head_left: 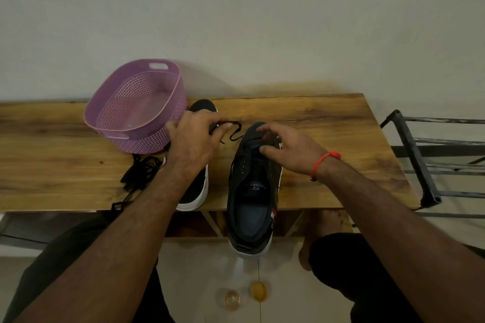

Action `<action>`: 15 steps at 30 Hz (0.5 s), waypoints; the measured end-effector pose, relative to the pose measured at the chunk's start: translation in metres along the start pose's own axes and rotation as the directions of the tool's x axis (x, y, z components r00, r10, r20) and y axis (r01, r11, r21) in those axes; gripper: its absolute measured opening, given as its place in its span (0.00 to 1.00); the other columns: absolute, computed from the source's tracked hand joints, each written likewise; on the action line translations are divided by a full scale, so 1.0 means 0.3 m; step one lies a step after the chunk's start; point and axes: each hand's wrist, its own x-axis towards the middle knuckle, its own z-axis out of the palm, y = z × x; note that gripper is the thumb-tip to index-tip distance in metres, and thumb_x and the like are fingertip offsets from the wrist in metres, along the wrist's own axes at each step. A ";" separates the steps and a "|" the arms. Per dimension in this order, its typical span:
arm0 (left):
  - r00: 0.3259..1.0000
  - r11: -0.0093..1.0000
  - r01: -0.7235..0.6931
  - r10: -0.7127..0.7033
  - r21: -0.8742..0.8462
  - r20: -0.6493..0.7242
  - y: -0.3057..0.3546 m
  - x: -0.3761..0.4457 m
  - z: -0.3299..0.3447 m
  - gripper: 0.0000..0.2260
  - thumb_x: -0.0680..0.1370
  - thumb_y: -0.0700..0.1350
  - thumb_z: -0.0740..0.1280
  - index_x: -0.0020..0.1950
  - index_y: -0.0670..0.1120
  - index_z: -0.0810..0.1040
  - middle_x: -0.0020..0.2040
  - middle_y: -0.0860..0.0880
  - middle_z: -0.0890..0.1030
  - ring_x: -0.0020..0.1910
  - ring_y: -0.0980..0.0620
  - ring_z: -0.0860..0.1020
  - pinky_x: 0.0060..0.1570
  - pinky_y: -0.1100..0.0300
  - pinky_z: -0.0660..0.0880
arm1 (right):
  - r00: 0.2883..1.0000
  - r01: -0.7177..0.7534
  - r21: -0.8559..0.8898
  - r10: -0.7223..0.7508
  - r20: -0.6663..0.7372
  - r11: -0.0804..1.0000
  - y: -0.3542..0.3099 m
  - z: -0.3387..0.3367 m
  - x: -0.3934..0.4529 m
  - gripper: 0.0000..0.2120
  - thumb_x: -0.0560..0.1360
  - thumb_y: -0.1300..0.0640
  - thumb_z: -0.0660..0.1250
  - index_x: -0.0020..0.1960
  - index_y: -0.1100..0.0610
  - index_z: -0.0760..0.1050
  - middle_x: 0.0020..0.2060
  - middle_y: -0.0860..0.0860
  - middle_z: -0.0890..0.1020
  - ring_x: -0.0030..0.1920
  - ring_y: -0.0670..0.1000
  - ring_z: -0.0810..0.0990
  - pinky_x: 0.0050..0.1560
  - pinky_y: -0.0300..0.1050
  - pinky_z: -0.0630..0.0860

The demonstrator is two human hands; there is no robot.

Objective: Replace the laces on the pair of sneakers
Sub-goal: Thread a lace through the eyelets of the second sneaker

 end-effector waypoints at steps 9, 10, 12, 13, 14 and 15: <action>0.990 0.838 -0.127 0.140 -0.531 -0.016 0.075 -0.010 0.017 0.08 0.79 0.45 0.72 0.57 0.48 0.85 0.42 0.59 0.85 0.38 0.64 0.80 0.38 0.71 0.75 | 0.981 0.056 0.025 -0.050 -0.188 0.998 -0.013 -0.005 0.010 0.08 0.81 0.48 0.64 0.51 0.50 0.80 0.41 0.47 0.82 0.42 0.46 0.80 0.40 0.43 0.76; 0.996 0.816 -0.076 0.083 -0.574 -0.013 0.071 -0.004 0.015 0.08 0.79 0.45 0.72 0.57 0.48 0.85 0.43 0.55 0.86 0.39 0.60 0.82 0.38 0.66 0.78 | 0.979 0.030 0.032 -0.023 -0.204 0.999 -0.009 -0.012 0.013 0.08 0.81 0.49 0.64 0.50 0.50 0.81 0.40 0.47 0.82 0.42 0.45 0.80 0.41 0.43 0.76; 1.000 0.750 0.025 -0.014 -0.661 0.022 0.068 0.003 0.016 0.06 0.78 0.46 0.73 0.55 0.49 0.85 0.45 0.52 0.87 0.38 0.56 0.82 0.37 0.58 0.81 | 0.982 0.021 0.068 -0.008 -0.186 0.997 -0.004 -0.022 0.014 0.07 0.81 0.50 0.65 0.49 0.48 0.81 0.38 0.44 0.82 0.41 0.40 0.79 0.40 0.39 0.74; 0.998 0.716 0.058 -0.046 -0.696 0.037 0.069 0.002 0.018 0.06 0.77 0.45 0.74 0.53 0.50 0.84 0.45 0.51 0.86 0.37 0.56 0.81 0.37 0.57 0.81 | 0.986 0.029 0.097 -0.013 -0.164 0.995 -0.005 -0.022 0.011 0.06 0.81 0.50 0.65 0.49 0.47 0.81 0.37 0.43 0.82 0.40 0.37 0.79 0.39 0.36 0.72; 0.996 0.683 0.083 -0.068 -0.725 0.050 0.071 0.000 0.022 0.06 0.77 0.44 0.74 0.53 0.50 0.84 0.45 0.51 0.86 0.36 0.57 0.80 0.36 0.58 0.80 | 0.989 0.040 0.115 -0.023 -0.145 0.993 -0.009 -0.018 0.007 0.06 0.80 0.50 0.65 0.49 0.47 0.81 0.37 0.43 0.82 0.39 0.36 0.79 0.39 0.35 0.71; 0.994 0.648 0.105 -0.082 -0.754 0.069 0.074 -0.003 0.025 0.06 0.76 0.44 0.74 0.53 0.50 0.83 0.45 0.51 0.86 0.36 0.58 0.79 0.35 0.59 0.80 | 0.991 0.049 0.123 -0.032 -0.132 0.991 -0.012 -0.012 0.004 0.07 0.80 0.50 0.65 0.49 0.48 0.82 0.37 0.43 0.82 0.39 0.37 0.79 0.40 0.36 0.72</action>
